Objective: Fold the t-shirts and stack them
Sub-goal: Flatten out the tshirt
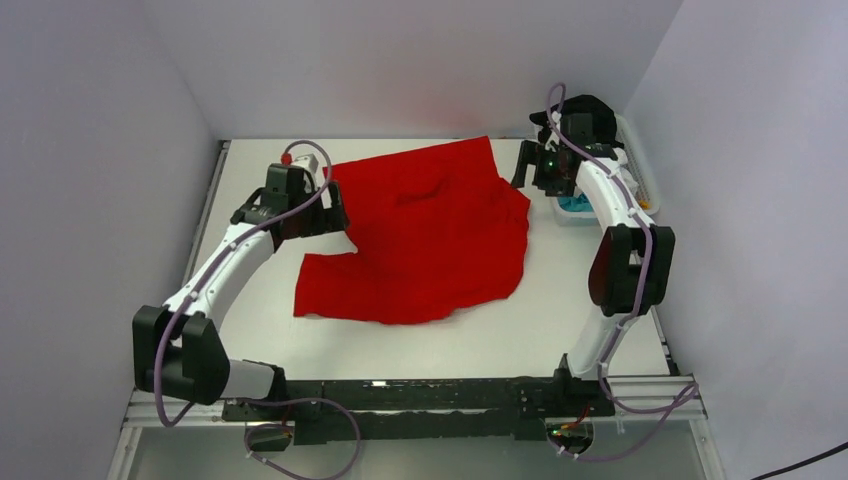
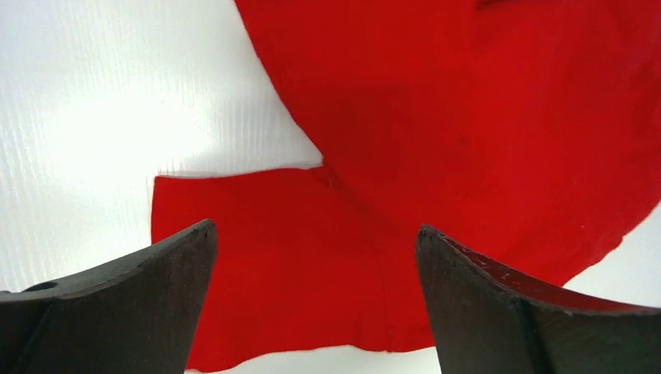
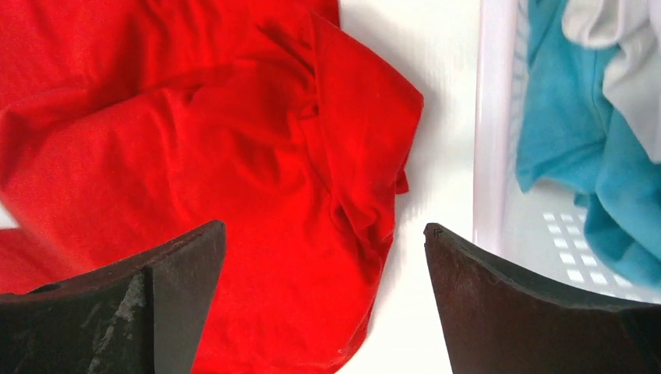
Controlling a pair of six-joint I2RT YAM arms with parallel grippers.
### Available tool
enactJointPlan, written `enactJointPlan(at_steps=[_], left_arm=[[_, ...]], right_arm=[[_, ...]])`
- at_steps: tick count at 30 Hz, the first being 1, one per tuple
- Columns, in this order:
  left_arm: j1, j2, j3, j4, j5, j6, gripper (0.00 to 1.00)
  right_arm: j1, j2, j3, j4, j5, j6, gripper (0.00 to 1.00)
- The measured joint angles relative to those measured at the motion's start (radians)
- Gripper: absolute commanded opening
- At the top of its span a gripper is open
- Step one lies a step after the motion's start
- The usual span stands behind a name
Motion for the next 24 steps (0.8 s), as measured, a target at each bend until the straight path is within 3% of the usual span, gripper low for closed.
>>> enactJointPlan(at_steps=[3,8,13,17,24], left_arm=[[-0.001,0.042,0.022,-0.029,-0.005,0.001,0.99],[-0.001,0.157,0.229,0.018,0.004,0.011,0.99],[-0.001,0.456,0.529,0.120,0.084,0.039,0.99],[-0.001,0.740,0.731,0.159,0.153,0.040,0.99],[-0.001,0.927,0.748,0.175,0.243,0.031,0.99]], right_arm=[[0.028,-0.023,-0.039,-0.003,0.064,-0.003,1.00],[0.189,-0.167,-0.184,0.067,0.188,0.041,1.00],[0.367,-0.276,-0.445,0.195,0.225,0.163,1.00],[0.401,-0.264,-0.642,0.259,0.204,0.258,1.00],[0.402,-0.184,-0.668,0.275,0.213,0.314,1.00]])
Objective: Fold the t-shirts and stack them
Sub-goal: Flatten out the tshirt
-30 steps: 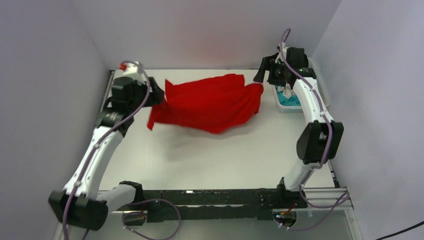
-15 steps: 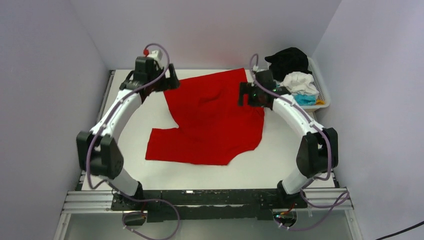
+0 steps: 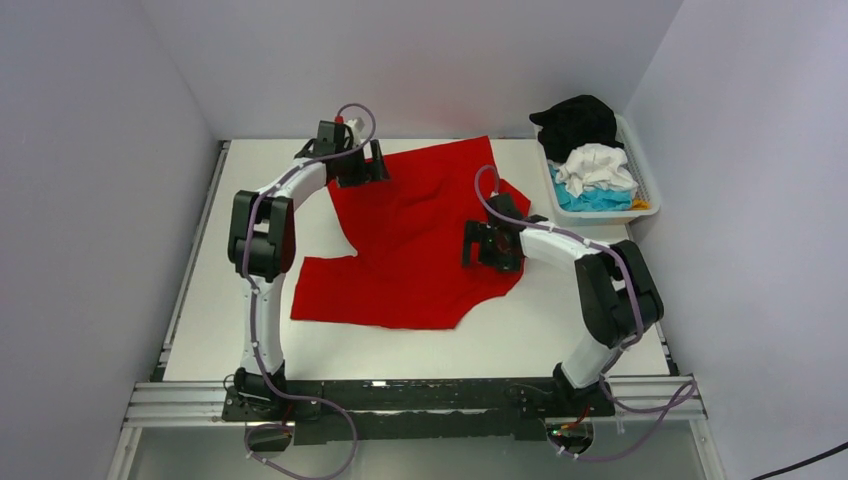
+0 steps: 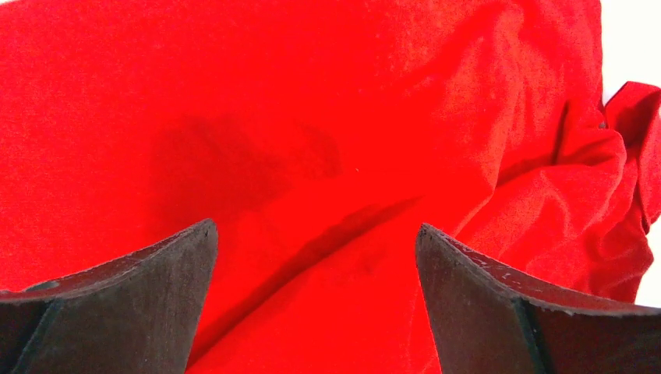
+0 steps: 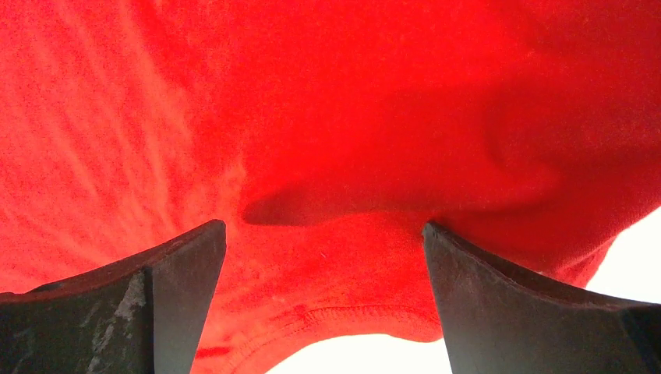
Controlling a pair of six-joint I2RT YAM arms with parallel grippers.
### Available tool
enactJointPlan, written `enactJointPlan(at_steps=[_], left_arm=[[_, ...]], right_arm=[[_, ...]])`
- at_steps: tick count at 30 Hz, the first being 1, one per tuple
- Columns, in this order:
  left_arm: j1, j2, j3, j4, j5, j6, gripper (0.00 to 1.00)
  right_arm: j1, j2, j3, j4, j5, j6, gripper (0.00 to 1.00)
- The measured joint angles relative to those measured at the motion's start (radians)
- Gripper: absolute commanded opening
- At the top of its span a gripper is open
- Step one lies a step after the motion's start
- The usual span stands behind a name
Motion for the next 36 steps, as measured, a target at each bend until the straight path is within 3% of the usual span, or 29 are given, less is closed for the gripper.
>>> enactJointPlan(at_steps=[8,14,19,25,29,32,36], left_arm=[[0.000,-0.002,-0.152,0.084,0.122,-0.061,0.99],[-0.023,-0.167,-0.473,0.285,0.187,-0.126,1.00],[-0.173,-0.290,-0.683,0.386,0.203,-0.189,0.99],[-0.419,-0.303,-0.760,0.520,0.273,-0.318,0.99],[-0.473,-0.304,-0.726,0.468,0.247,-0.334,1.00],[-0.471,-0.348,-0.702,0.367,0.137,-0.299,0.99],[-0.461,-0.534,-0.705,0.251,-0.019,-0.235,0.99]], right_arm=[[-0.042,0.170,0.193,-0.004,0.076,0.018,1.00],[-0.124,0.362,0.456,-0.025,0.073,0.003,1.00],[-0.160,0.593,0.805,-0.073,0.071,-0.051,1.00],[-0.164,0.838,1.200,-0.104,0.051,-0.138,1.00],[-0.163,0.871,1.263,-0.118,0.030,-0.184,1.00],[-0.160,0.854,1.250,-0.123,0.064,-0.206,1.00],[-0.166,0.669,1.036,-0.089,0.145,-0.204,1.00]])
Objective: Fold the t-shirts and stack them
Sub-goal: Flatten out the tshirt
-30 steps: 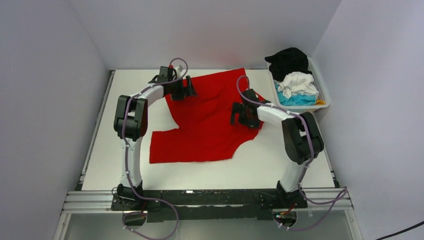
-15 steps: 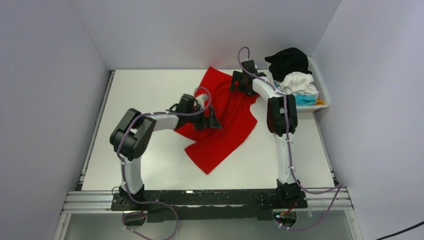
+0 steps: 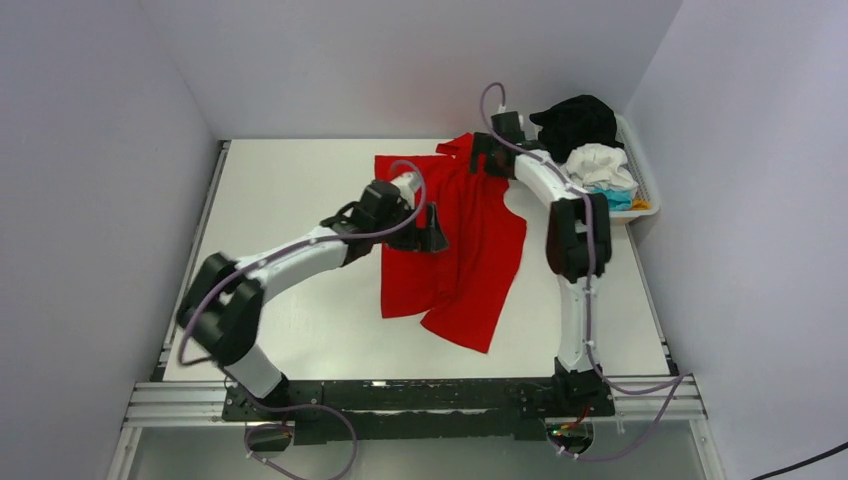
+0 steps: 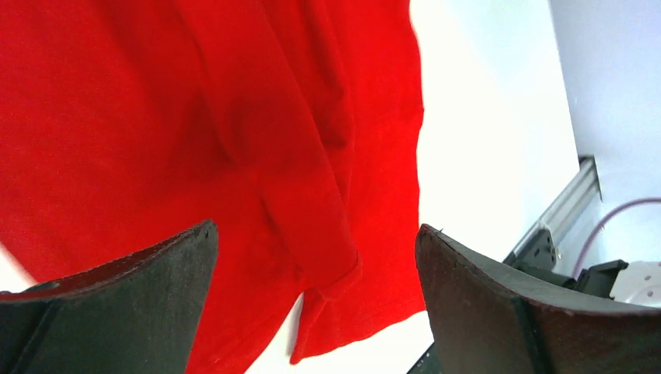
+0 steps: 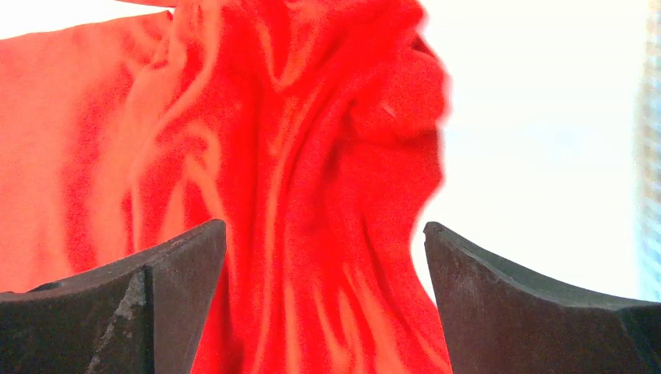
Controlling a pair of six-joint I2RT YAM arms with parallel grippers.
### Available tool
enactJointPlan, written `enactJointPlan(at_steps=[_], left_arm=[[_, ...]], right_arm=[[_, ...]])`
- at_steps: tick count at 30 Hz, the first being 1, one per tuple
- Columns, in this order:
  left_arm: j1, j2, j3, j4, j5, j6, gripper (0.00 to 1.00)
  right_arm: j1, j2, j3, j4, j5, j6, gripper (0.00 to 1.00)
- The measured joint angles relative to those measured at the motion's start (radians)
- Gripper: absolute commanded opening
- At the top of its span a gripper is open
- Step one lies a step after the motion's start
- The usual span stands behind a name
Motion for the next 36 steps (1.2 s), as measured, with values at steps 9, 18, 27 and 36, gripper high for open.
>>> enactJointPlan(at_steps=[9,18,27,36], left_arm=[[0.003,-0.385,-0.171,-0.075,-0.253,0.068,0.99],[-0.007,-0.289,-0.366,-0.103,-0.265,0.050,0.83],[-0.154,-0.143,-0.283,-0.202,-0.374,0.048,0.70],[-0.173,-0.146,-0.278,-0.248,-0.455,0.003,0.70]], right_arm=[[-0.129,-0.733,-0.603,0.246,-0.169,0.081,1.00],[-0.046,-1.035,-1.084,0.269,-0.222,0.139,1.00],[-0.051,-1.158,-1.165,0.201,-0.211,0.154,1.00],[-0.051,-1.143,-1.166,0.188,-0.202,0.153,1.00]])
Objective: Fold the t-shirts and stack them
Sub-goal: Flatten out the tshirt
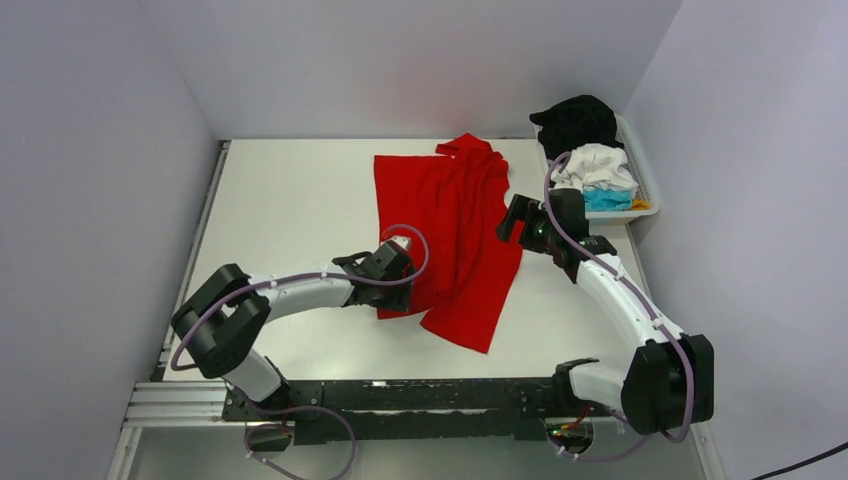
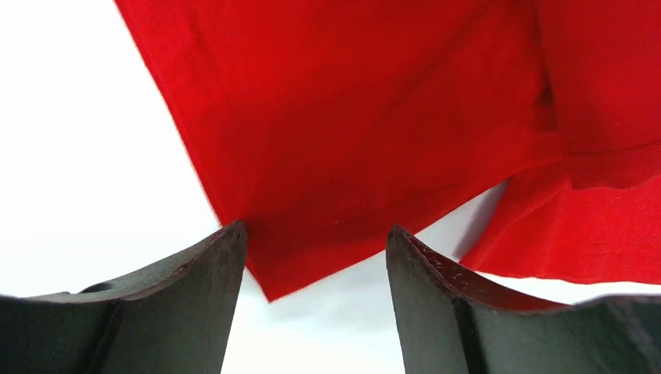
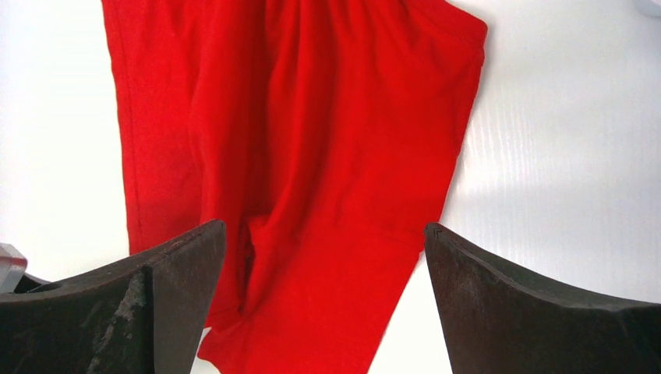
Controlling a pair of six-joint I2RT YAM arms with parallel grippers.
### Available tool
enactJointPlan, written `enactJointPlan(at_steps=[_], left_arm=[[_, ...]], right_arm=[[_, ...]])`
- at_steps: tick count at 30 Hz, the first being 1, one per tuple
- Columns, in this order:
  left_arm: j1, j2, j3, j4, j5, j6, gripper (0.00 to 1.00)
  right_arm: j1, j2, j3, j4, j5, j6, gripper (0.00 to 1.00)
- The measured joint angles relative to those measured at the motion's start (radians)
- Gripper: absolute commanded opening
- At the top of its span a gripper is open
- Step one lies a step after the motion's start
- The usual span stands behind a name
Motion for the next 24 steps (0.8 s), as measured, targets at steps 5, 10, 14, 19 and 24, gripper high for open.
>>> enactJointPlan(at_steps=[5,10,14,19,24], left_arm=[[-0.002,-0.034,-0.003,-0.080,-0.017,-0.004,0.69],[-0.040,-0.078,-0.012,-0.148,-0.036,-0.002,0.69],[-0.053,-0.078,-0.023,-0.146,-0.029,0.008,0.67],[-0.049,-0.019,-0.008,-0.115,-0.040,0.012,0.65],[-0.032,0.003,0.007,-0.085,-0.040,0.015,0.55]], right_arm=[[0.000,0.016,-0.002,-0.006,0.010,-0.004,1.00],[0.000,0.017,-0.006,-0.006,0.024,-0.007,1.00],[0.000,0.018,-0.019,-0.008,0.027,-0.008,1.00],[0.000,0.019,-0.020,-0.009,0.029,-0.013,1.00],[0.000,0.019,-0.023,-0.013,0.035,-0.017,1.00]])
